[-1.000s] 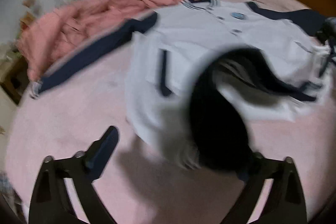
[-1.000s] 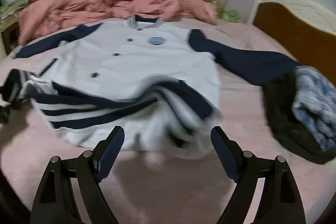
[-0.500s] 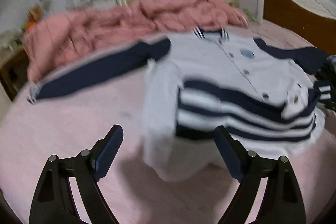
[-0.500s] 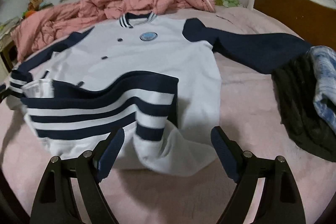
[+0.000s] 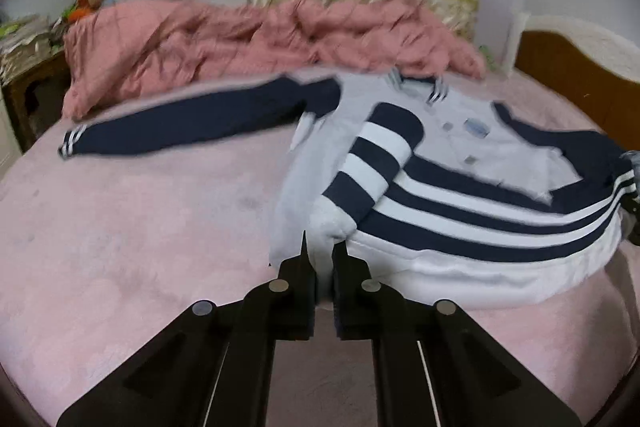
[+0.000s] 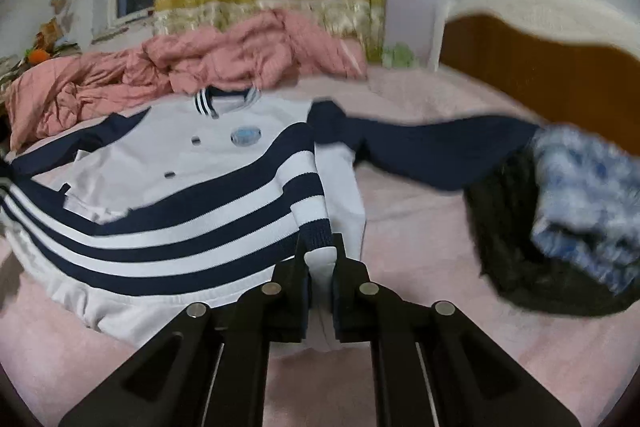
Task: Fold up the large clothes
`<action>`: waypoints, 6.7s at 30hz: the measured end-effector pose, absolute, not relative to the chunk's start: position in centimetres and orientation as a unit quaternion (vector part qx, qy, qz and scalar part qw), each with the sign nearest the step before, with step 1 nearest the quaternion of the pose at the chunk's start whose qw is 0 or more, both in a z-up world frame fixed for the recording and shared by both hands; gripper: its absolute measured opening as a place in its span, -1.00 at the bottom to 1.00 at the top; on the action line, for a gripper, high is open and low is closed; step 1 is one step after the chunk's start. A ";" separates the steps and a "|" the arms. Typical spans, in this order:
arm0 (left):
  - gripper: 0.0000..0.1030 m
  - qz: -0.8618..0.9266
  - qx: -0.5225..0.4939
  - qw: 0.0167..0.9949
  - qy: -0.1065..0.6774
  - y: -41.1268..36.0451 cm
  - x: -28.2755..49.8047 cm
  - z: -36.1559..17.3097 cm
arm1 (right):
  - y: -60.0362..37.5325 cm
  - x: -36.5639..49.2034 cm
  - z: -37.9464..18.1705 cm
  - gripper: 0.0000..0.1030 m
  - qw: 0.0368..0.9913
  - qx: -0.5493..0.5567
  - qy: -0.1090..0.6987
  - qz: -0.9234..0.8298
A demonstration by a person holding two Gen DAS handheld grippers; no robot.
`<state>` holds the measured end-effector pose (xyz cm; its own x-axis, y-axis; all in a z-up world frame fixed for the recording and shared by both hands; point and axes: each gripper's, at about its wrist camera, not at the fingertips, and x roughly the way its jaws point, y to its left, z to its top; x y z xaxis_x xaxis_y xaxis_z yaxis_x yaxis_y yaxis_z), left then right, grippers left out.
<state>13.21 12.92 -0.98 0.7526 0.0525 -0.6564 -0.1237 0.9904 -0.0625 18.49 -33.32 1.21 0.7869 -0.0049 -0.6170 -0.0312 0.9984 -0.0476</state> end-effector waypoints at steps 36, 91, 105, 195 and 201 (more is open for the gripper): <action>-0.90 0.048 -0.126 0.947 0.292 15.8 10.0 -3.0 | -39.8 15.3 -3.4 -0.81 0.925 0.121 0.359 0.021; 1.00 -0.028 0.139 0.914 0.381 1.0 12.8 -6.8 | -21.3 12.5 -6.0 1.00 0.905 -0.216 0.362 0.052; 1.00 0.040 0.163 0.911 0.377 4.1 15.5 -5.5 | -24.5 16.1 -4.9 1.00 0.902 -0.199 0.384 0.021; -0.69 -0.003 0.030 0.913 0.407 7.1 12.2 1.6 | -29.7 10.4 3.8 -0.76 0.934 -0.023 0.357 0.007; -0.66 -0.035 -0.002 0.872 0.489 8.2 22.1 0.2 | -30.5 21.5 2.5 -0.76 0.908 0.025 0.418 0.026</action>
<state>22.09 8.24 0.20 0.5199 -0.0638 -0.8519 0.0599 0.9975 -0.0381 21.55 -30.45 2.54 0.6489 0.0670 -0.7579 -0.0256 0.9975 0.0662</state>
